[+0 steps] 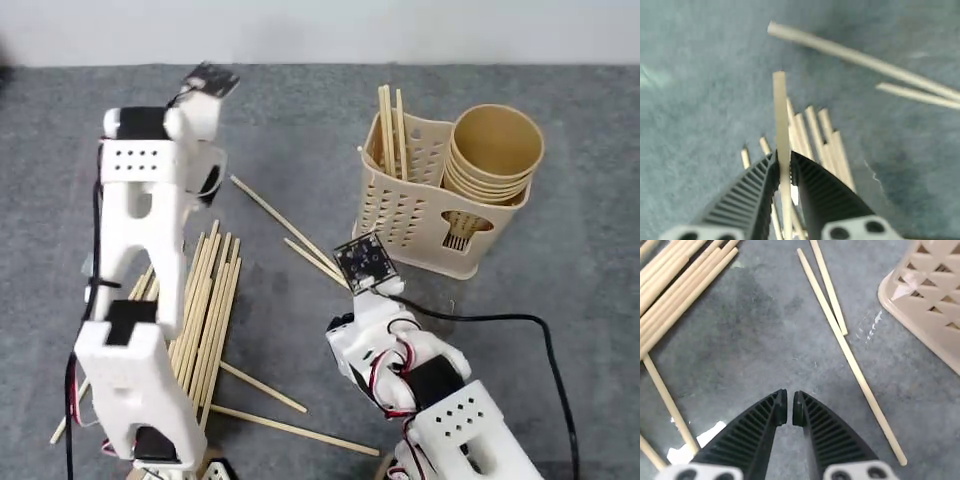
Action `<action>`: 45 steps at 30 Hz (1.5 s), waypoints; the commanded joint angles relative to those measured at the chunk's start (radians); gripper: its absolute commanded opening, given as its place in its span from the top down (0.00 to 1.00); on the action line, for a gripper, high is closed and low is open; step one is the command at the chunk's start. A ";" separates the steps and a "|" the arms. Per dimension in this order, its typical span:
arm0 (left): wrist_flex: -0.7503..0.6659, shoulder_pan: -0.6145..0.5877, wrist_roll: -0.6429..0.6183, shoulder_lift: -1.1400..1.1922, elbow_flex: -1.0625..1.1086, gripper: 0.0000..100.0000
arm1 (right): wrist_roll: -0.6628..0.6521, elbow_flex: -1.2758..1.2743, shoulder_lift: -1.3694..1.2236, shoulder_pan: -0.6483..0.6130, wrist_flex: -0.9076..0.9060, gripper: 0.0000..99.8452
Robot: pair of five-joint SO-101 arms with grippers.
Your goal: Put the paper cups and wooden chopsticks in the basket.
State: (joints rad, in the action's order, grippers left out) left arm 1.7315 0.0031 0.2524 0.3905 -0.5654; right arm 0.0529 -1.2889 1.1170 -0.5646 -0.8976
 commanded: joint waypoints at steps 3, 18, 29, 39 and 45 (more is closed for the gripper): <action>0.021 0.115 -0.068 -0.186 -0.163 0.99 | -0.032 0.003 0.022 -0.015 0.027 0.96; -0.195 0.341 -0.098 -0.235 -0.745 0.99 | -0.031 -0.014 0.022 -0.053 0.030 0.96; -0.397 0.545 -0.370 -0.209 -0.736 0.99 | -0.031 -0.091 0.022 -0.053 0.147 0.96; -0.528 0.557 -0.420 0.014 -0.736 0.99 | -0.031 -0.091 0.022 -0.053 0.148 0.96; -0.568 0.557 -0.450 0.121 -0.736 0.98 | -0.031 -0.091 0.022 -0.053 0.148 0.96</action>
State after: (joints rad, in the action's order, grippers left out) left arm 1.1991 0.5570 -0.1649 0.5056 -1.2942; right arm 0.0330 -1.3886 1.1170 -0.6107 -0.7718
